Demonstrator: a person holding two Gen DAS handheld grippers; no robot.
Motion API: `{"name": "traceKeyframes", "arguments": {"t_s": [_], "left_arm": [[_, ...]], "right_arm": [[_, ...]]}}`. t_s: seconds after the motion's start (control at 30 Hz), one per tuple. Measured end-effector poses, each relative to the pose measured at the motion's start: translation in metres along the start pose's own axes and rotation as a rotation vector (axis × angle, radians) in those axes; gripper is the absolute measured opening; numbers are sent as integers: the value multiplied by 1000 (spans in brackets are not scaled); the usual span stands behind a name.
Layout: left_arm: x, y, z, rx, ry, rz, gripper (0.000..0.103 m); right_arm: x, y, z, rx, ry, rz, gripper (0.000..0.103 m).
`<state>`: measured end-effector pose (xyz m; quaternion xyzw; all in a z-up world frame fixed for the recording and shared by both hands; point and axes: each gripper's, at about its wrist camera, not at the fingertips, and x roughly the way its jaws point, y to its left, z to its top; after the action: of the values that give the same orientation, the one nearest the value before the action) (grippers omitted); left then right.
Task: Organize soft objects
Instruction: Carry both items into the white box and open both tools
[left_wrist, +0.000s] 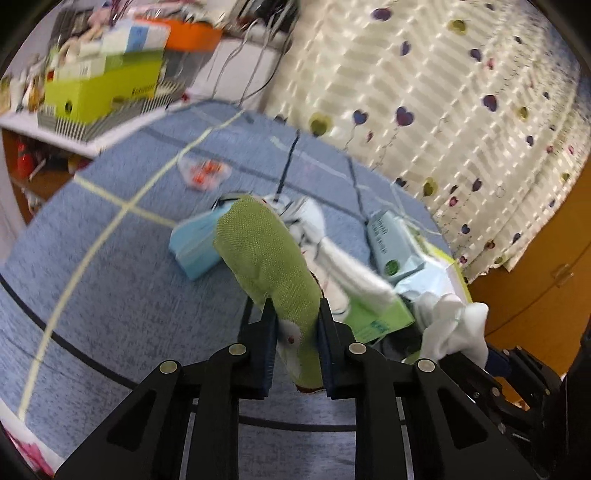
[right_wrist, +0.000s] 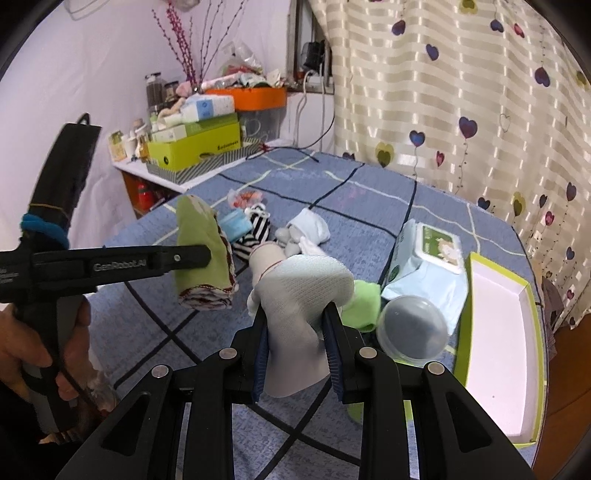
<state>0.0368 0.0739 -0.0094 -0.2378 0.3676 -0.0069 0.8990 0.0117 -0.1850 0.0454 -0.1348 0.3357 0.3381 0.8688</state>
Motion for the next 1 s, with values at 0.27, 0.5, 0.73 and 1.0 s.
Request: {"name": "traceKeyframes", "arguments": {"t_s": [0.27,0.5,0.73,1.0], "left_arm": [[-6,-46,4,112,-20,-61,21],[-2,-95,7,204,-27,-122,21],[14,-144,7,284,7,-193,21],[41,-202,-3,395,78,-259,21]], "right_arm": [[-29,-32,-2,55,-57,-54,26],[-55,-79,-16,140,-90,-131,26],[-68,-128,-36,227,-88,-193,26],[-58,-182,-62,314,-50,-212,27]]}}
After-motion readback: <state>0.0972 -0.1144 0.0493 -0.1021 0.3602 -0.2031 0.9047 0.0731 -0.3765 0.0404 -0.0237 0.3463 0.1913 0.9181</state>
